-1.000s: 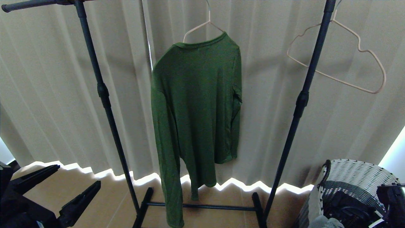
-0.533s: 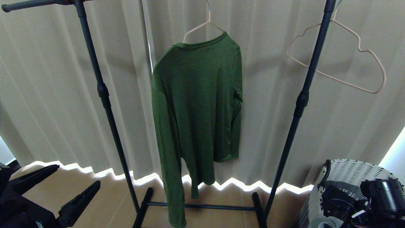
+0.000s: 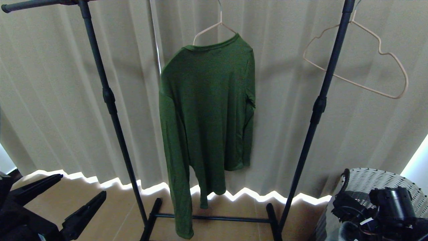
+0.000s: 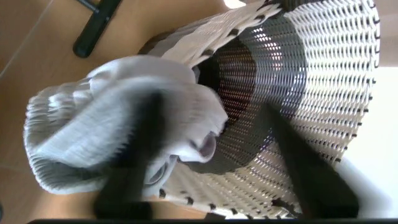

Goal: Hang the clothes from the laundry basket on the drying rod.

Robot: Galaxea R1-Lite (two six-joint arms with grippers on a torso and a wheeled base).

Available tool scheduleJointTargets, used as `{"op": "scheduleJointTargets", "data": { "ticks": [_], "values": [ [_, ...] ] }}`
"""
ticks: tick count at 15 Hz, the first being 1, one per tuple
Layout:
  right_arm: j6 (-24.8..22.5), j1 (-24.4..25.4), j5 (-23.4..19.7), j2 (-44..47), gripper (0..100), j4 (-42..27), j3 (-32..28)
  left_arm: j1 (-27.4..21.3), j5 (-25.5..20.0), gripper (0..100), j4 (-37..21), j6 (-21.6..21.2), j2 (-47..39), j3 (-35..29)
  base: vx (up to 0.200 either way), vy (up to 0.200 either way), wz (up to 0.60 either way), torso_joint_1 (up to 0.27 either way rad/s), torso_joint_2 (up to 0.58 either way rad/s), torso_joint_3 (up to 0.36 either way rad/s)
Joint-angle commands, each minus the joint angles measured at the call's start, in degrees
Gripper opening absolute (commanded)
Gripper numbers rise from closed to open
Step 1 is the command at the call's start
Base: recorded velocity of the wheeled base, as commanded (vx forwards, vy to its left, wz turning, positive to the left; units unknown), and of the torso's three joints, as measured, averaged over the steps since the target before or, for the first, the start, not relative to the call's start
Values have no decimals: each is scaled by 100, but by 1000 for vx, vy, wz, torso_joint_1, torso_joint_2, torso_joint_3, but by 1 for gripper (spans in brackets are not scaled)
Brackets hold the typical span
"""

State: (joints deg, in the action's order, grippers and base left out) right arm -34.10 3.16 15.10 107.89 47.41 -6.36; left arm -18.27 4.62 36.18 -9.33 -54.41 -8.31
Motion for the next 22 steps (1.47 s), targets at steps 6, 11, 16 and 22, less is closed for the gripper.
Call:
{"op": "scheduleJointTargets", "data": {
  "ticks": [6,11,16,22],
  "values": [
    [17,-17,-16,-1314,0,401,417,26,4,100,-6,-17,114,23,0,0,0,0,0,0],
    [254,-158,-104,-3195,0,339,39,17,4,100,3,-34,114,49,0,0,0,0,0,0],
    [588,-131,-174,-3573,0,313,-893,34,13,100,3,-34,132,67,0,0,0,0,0,0],
    [588,-131,-166,-3546,0,313,-998,26,13,100,3,-43,141,84,-133,0,0,2,2,-1]
  ]
}}
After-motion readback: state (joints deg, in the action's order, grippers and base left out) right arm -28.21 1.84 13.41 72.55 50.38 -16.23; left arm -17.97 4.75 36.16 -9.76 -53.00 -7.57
